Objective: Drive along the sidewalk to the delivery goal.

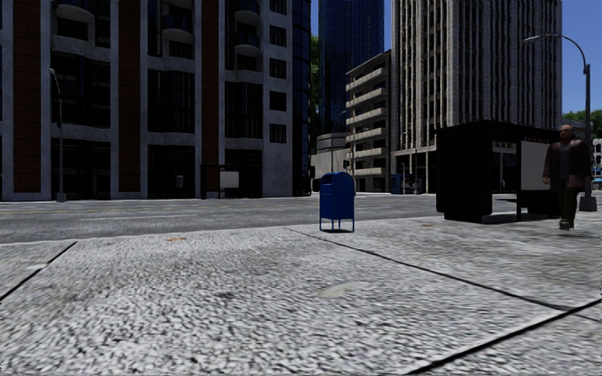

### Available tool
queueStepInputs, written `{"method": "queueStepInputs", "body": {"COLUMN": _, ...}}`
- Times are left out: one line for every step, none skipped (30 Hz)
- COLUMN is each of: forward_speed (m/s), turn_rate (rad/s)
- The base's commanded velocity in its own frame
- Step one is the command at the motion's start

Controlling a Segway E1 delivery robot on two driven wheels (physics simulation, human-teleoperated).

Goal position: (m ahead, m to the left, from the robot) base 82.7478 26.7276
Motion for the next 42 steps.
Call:
{"method": "queueStepInputs", "body": {"forward_speed": 1.65, "turn_rate": 0.17}}
{"method": "queueStepInputs", "body": {"forward_speed": 1.65, "turn_rate": 0.17}}
{"method": "queueStepInputs", "body": {"forward_speed": 1.65, "turn_rate": 0.17}}
{"method": "queueStepInputs", "body": {"forward_speed": 1.65, "turn_rate": 0.03}}
{"method": "queueStepInputs", "body": {"forward_speed": 1.65, "turn_rate": 0.00}}
{"method": "queueStepInputs", "body": {"forward_speed": 1.65, "turn_rate": 0.00}}
{"method": "queueStepInputs", "body": {"forward_speed": 1.65, "turn_rate": 0.00}}
{"method": "queueStepInputs", "body": {"forward_speed": 1.65, "turn_rate": 0.00}}
{"method": "queueStepInputs", "body": {"forward_speed": 1.65, "turn_rate": 0.00}}
{"method": "queueStepInputs", "body": {"forward_speed": 1.65, "turn_rate": -0.07}}
{"method": "queueStepInputs", "body": {"forward_speed": 1.65, "turn_rate": -0.07}}
{"method": "queueStepInputs", "body": {"forward_speed": 1.65, "turn_rate": -0.17}}
{"method": "queueStepInputs", "body": {"forward_speed": 1.65, "turn_rate": -0.30}}
{"method": "queueStepInputs", "body": {"forward_speed": 1.65, "turn_rate": -0.57}}
{"method": "queueStepInputs", "body": {"forward_speed": 1.65, "turn_rate": -0.85}}
{"method": "queueStepInputs", "body": {"forward_speed": 1.65, "turn_rate": -0.85}}
{"method": "queueStepInputs", "body": {"forward_speed": 1.65, "turn_rate": -0.85}}
{"method": "queueStepInputs", "body": {"forward_speed": 1.64, "turn_rate": -0.85}}
{"method": "queueStepInputs", "body": {"forward_speed": 1.63, "turn_rate": -0.85}}
{"method": "queueStepInputs", "body": {"forward_speed": 1.59, "turn_rate": -0.78}}
{"method": "queueStepInputs", "body": {"forward_speed": 1.59, "turn_rate": -0.78}}
{"method": "queueStepInputs", "body": {"forward_speed": 1.51, "turn_rate": -0.29}}
{"method": "queueStepInputs", "body": {"forward_speed": 1.48, "turn_rate": 0.00}}
{"method": "queueStepInputs", "body": {"forward_speed": 1.48, "turn_rate": 0.00}}
{"method": "queueStepInputs", "body": {"forward_speed": 1.48, "turn_rate": 0.00}}
{"method": "queueStepInputs", "body": {"forward_speed": 1.48, "turn_rate": 0.00}}
{"method": "queueStepInputs", "body": {"forward_speed": 1.45, "turn_rate": 0.00}}
{"method": "queueStepInputs", "body": {"forward_speed": 1.27, "turn_rate": 0.00}}
{"method": "queueStepInputs", "body": {"forward_speed": 1.27, "turn_rate": 0.00}}
{"method": "queueStepInputs", "body": {"forward_speed": 1.04, "turn_rate": 0.00}}
{"method": "queueStepInputs", "body": {"forward_speed": 0.94, "turn_rate": 0.00}}
{"method": "queueStepInputs", "body": {"forward_speed": 0.92, "turn_rate": -0.31}}
{"method": "queueStepInputs", "body": {"forward_speed": 0.92, "turn_rate": -0.31}}
{"method": "queueStepInputs", "body": {"forward_speed": 1.01, "turn_rate": -1.03}}
{"method": "queueStepInputs", "body": {"forward_speed": 1.04, "turn_rate": -1.20}}
{"method": "queueStepInputs", "body": {"forward_speed": 1.04, "turn_rate": -1.20}}
{"method": "queueStepInputs", "body": {"forward_speed": 1.04, "turn_rate": -1.20}}
{"method": "queueStepInputs", "body": {"forward_speed": 1.04, "turn_rate": -1.20}}
{"method": "queueStepInputs", "body": {"forward_speed": 1.04, "turn_rate": -1.20}}
{"method": "queueStepInputs", "body": {"forward_speed": 1.05, "turn_rate": -1.20}}
{"method": "queueStepInputs", "body": {"forward_speed": 1.05, "turn_rate": -1.20}}
{"method": "queueStepInputs", "body": {"forward_speed": 1.05, "turn_rate": -1.20}}
